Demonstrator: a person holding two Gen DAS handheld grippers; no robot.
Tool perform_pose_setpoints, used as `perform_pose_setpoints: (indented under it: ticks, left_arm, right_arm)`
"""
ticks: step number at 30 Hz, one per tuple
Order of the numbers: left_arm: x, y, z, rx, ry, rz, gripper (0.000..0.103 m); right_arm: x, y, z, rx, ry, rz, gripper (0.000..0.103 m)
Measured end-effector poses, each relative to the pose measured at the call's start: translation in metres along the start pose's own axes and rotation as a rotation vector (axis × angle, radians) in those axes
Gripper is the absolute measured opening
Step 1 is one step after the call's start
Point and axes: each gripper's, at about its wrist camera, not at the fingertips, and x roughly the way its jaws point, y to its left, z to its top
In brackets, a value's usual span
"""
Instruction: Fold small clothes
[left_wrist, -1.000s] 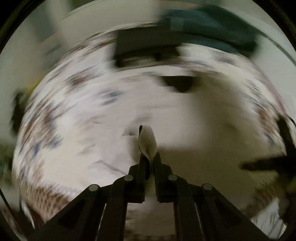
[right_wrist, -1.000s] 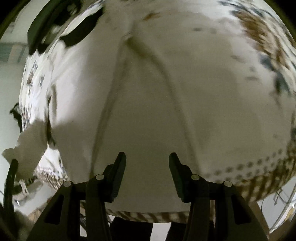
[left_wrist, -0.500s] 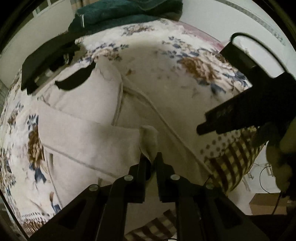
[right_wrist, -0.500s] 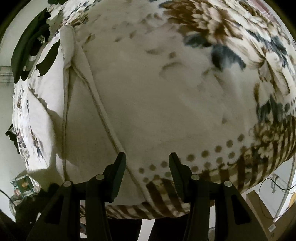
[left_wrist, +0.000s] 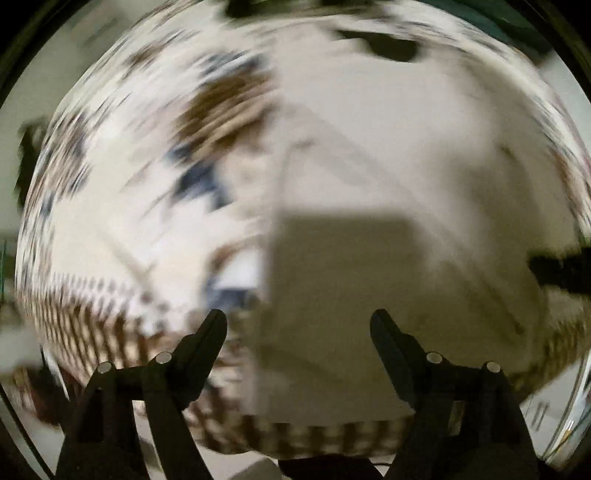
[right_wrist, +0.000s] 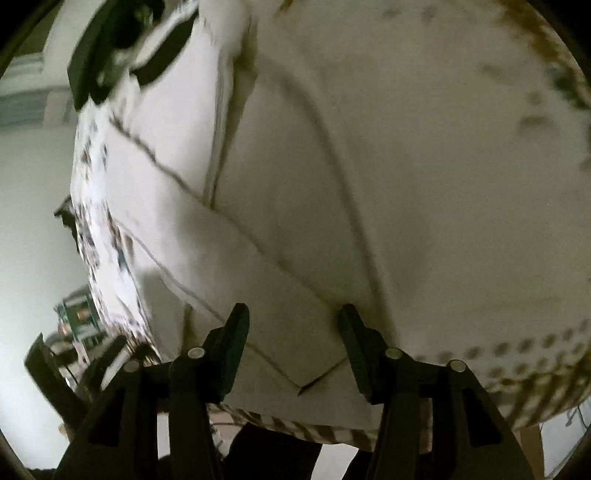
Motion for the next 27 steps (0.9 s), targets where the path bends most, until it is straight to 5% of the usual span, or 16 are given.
perform_pose_setpoints:
  ticks: [1,5,8,10,12,15,21,27]
  left_arm:
    - [0.005,0.017,-0.003,-0.048,0.011,0.015,0.079]
    - [0.016,0.048,-0.015,-0.130,0.053,0.032,0.079]
    - [0.025,0.058,-0.025,-0.170,0.101,-0.025,0.079]
    - [0.033,0.061,-0.032,-0.174,0.134,-0.074,0.079]
    - [0.038,0.063,-0.037,-0.176,0.155,-0.119,0.079]
    - [0.048,0.059,-0.049,-0.172,0.198,-0.200,0.079]
    - [0.050,0.039,-0.067,-0.150,0.212,-0.271,0.078]
    - [0.047,0.019,-0.077,-0.136,0.210,-0.279,0.032]
  right_arm:
    - [0.006,0.004,-0.004,-0.023,0.007,-0.043,0.003]
    - [-0.002,0.003,-0.020,-0.033,-0.051,-0.175,0.002]
    - [-0.002,0.004,-0.023,-0.068,-0.012,-0.196,0.002]
    - [-0.005,0.007,-0.022,-0.051,0.010,-0.159,0.014]
    - [-0.017,0.000,-0.021,-0.026,0.012,-0.141,0.046]
    - [-0.034,-0.025,-0.024,0.064,-0.008,-0.153,0.050]
    - [-0.019,-0.076,-0.035,0.233,0.100,-0.051,0.050]
    - [0.011,-0.072,-0.051,0.247,0.156,-0.043,0.050]
